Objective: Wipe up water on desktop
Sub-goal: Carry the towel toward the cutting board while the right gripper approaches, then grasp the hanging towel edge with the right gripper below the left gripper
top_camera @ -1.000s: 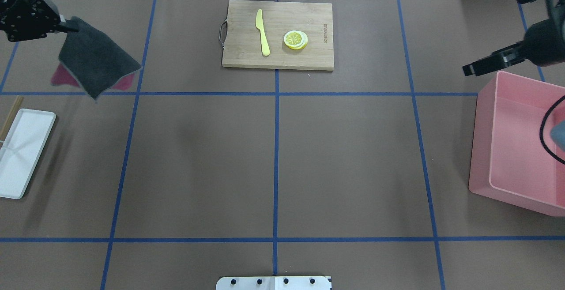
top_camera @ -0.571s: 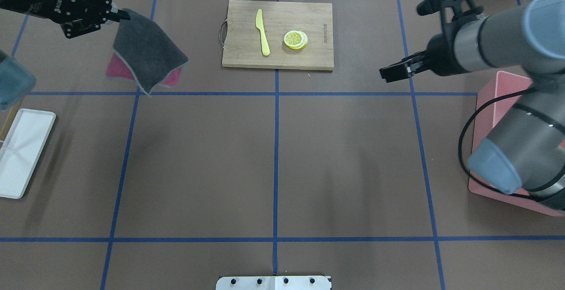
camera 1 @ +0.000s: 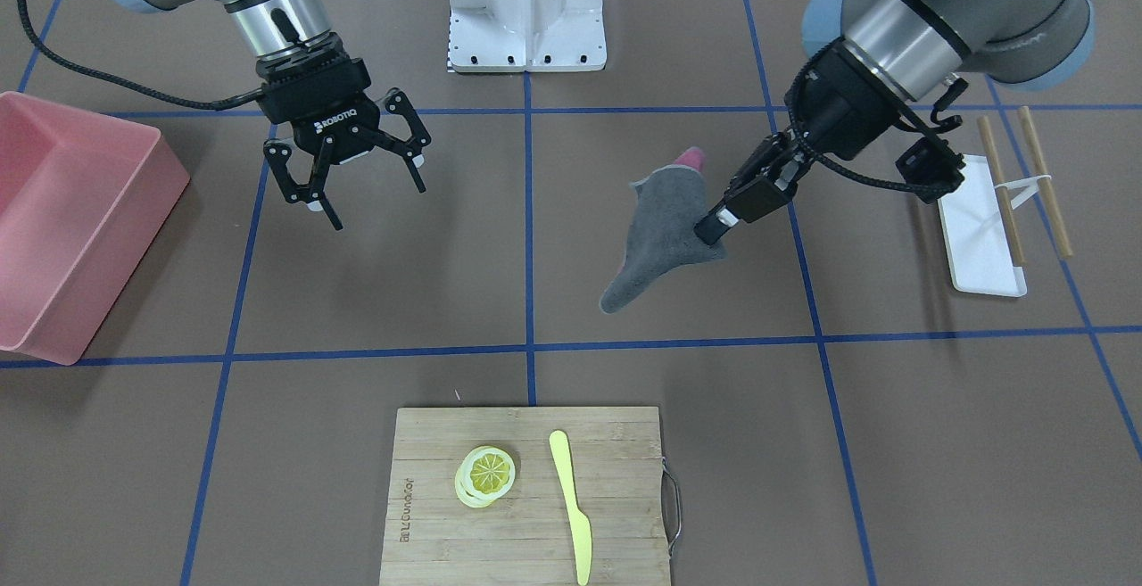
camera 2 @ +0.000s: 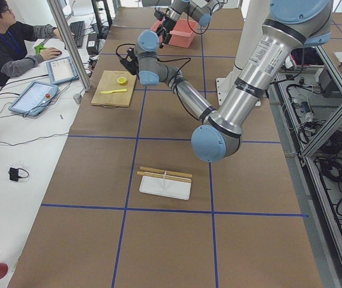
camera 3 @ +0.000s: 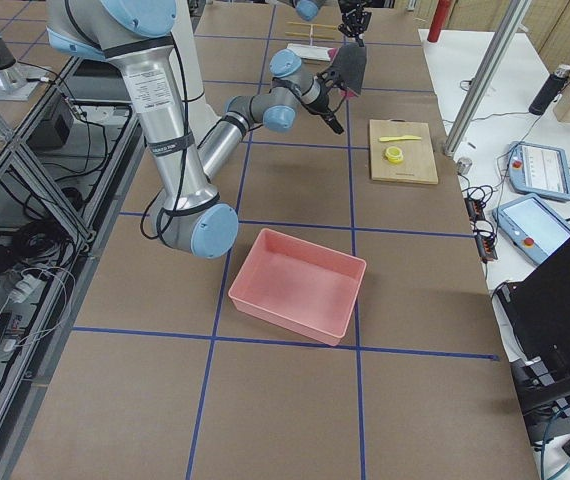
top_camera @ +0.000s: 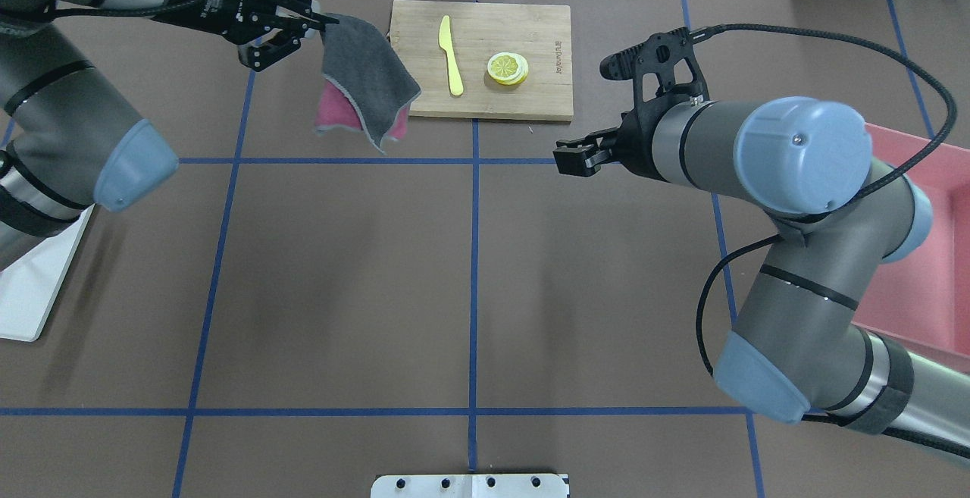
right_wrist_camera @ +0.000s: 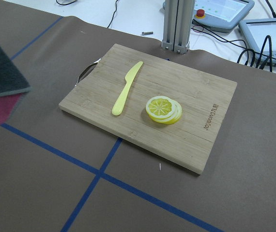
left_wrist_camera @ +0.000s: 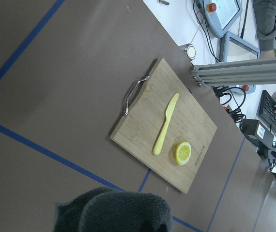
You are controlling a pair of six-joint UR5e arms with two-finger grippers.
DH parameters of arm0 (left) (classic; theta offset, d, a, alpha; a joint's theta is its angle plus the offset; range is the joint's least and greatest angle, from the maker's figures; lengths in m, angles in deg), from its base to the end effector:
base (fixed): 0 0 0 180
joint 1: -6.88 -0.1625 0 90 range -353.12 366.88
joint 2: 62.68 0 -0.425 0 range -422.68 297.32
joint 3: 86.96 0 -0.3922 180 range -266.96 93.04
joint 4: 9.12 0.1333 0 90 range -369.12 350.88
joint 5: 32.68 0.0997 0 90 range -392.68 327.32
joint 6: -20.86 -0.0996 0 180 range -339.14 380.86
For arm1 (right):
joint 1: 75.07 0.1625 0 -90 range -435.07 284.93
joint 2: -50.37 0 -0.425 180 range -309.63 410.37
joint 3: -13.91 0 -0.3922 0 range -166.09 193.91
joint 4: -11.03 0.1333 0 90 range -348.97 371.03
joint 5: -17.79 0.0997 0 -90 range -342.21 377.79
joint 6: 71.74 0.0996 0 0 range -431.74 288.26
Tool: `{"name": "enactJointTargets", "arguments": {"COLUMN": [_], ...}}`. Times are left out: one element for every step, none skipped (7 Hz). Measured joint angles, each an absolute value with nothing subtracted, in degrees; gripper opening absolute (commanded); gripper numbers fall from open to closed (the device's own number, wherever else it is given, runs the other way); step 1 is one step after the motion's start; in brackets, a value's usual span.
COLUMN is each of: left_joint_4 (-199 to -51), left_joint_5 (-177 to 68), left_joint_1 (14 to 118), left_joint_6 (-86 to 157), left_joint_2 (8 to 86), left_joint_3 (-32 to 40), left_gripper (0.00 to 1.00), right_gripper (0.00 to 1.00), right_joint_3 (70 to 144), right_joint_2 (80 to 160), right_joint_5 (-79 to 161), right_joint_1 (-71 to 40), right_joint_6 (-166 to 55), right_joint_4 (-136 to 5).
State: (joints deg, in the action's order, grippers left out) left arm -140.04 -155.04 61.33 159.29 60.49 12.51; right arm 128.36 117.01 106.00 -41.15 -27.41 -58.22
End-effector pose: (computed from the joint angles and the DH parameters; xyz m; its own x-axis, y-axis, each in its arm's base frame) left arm 0.2930 -0.5475 0.1629 -0.2395 -0.7517 -0.6144 0.2996 0.5447 -0.7833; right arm -0.3894 -0.4263 0.2057 0.6282 -0.4392 0.6423 -0.1896 0.7142 0.6738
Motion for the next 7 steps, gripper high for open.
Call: {"name": "enactJointTargets", "arguments": {"left_joint_4": [-138.2,-137.48,-137.24,-137.19,-137.18,-137.18,-137.18], "left_joint_5": [-153.64,-152.11,-150.83,-149.78,-148.9,-148.18,-147.88], "left_joint_1": [60.27,59.23,58.17,57.18,56.06,54.85,53.95], "left_joint_6": [164.94,169.44,173.31,176.84,179.87,181.93,183.09], "left_joint_2": [62.99,64.86,66.34,67.53,68.38,68.82,68.96], "left_joint_3": [12.29,11.99,11.65,11.48,11.52,11.73,12.13], "left_gripper": [0.0,0.0,0.0,0.0,0.0,0.0,0.0], "right_gripper": [0.98,0.98,0.98,0.97,0.94,0.88,0.76], "right_joint_3": [128.24,128.07,127.41,126.29,125.39,124.92,124.74], "right_joint_2": [115.92,114.94,113.61,112.27,111.51,111.19,111.07], "right_joint_5": [102.26,98.33,94.04,90.3,87.58,85.85,85.01], "right_joint_1": [-43.82,-46.51,-49.03,-50.91,-52.11,-52.73,-52.99], "right_joint_6": [-26.57,-25.52,-25.04,-24.65,-23.98,-23.42,-23.15], "right_joint_4": [-58.24,-58.28,-58.3,-58.31,-58.31,-58.31,-58.3]}}
